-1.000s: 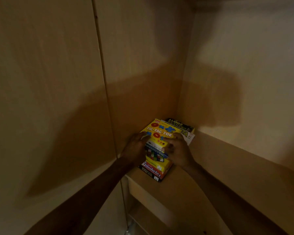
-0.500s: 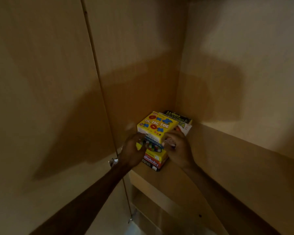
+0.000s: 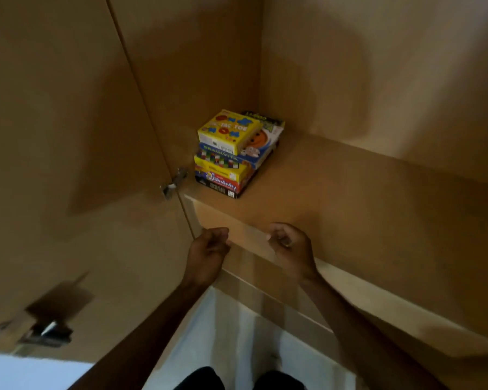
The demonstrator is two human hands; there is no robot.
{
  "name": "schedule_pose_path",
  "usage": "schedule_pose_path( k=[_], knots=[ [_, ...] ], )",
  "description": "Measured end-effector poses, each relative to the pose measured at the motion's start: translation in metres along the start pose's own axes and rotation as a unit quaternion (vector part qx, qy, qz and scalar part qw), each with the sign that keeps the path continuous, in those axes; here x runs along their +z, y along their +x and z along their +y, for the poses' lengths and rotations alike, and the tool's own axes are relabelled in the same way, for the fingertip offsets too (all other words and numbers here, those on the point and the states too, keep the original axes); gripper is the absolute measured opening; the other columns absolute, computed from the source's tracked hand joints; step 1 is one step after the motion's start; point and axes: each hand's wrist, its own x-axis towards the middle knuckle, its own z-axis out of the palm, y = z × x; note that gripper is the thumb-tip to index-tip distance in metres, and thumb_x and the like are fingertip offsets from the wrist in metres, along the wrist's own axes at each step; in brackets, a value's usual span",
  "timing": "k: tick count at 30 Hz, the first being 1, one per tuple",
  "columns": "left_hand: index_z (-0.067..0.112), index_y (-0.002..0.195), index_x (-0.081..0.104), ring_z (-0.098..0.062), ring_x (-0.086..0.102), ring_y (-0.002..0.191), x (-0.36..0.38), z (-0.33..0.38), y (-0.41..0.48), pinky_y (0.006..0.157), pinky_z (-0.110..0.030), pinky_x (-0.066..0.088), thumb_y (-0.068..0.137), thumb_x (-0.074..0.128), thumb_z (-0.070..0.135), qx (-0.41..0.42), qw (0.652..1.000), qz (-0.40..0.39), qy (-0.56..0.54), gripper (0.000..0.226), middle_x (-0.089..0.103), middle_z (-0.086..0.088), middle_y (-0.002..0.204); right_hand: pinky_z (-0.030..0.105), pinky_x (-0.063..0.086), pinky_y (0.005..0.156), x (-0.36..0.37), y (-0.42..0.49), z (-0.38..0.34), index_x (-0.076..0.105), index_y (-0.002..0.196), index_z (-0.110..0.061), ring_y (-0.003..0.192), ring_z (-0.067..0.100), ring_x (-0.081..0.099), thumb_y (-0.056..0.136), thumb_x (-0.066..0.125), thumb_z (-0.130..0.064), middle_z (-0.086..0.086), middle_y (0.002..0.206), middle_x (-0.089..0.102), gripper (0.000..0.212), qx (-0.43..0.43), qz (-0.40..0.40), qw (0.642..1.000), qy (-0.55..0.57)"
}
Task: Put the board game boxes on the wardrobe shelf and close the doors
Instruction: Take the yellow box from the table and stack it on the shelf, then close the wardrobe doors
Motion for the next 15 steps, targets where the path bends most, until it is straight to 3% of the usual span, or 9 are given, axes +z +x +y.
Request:
schedule_pose_path(
  k=[5, 9, 12, 15],
  knots=[
    [0.012, 0.110, 0.066, -0.001, 0.062, 0.091, -0.028, -0.006, -0.053, 0.081, -0.011, 0.048, 0.090, 0.064, 0.005, -0.004, 0.999, -0.047, -0.028, 0.021, 0.068, 0.000, 0.107, 0.010, 0.044, 0.067, -0.001, -0.066, -0.004, 0.069, 0.101, -0.020, 0.076, 0.012, 0.065, 0.083, 0.068, -0.009, 0.000, 0.082, 0.071, 0.022, 0.010, 0.020, 1.000, -0.013],
    [0.006, 0.113, 0.064, -0.005, 0.062, 0.092, -0.070, -0.019, -0.110, 0.078, -0.005, 0.048, 0.091, 0.061, 0.001, 0.005, 0.995, -0.088, -0.044, 0.023, 0.067, -0.004, 0.110, 0.005, 0.041, 0.065, 0.017, -0.146, -0.019, 0.069, 0.103, -0.019, 0.067, -0.009, 0.059, 0.086, 0.067, -0.010, -0.011, 0.077, 0.065, 0.020, 0.020, 0.067, 0.997, -0.026],
    [0.002, 0.110, 0.064, -0.013, 0.061, 0.095, -0.098, -0.023, -0.153, 0.077, -0.005, 0.048, 0.090, 0.059, -0.004, 0.017, 0.993, -0.100, -0.054, 0.022, 0.067, -0.006, 0.108, 0.006, 0.040, 0.066, 0.029, -0.205, -0.031, 0.069, 0.103, -0.017, 0.068, -0.010, 0.058, 0.085, 0.069, -0.010, -0.009, 0.078, 0.064, 0.020, 0.018, 0.080, 0.996, -0.018],
    [0.007, 0.104, 0.066, -0.009, 0.061, 0.089, -0.118, -0.023, -0.194, 0.075, -0.007, 0.048, 0.090, 0.060, -0.003, 0.015, 0.991, -0.117, -0.066, 0.018, 0.068, -0.004, 0.101, 0.004, 0.041, 0.065, 0.031, -0.260, -0.046, 0.068, 0.103, -0.021, 0.068, -0.008, 0.059, 0.084, 0.070, -0.011, -0.009, 0.079, 0.066, 0.022, 0.025, 0.093, 0.995, -0.012]
  ],
)
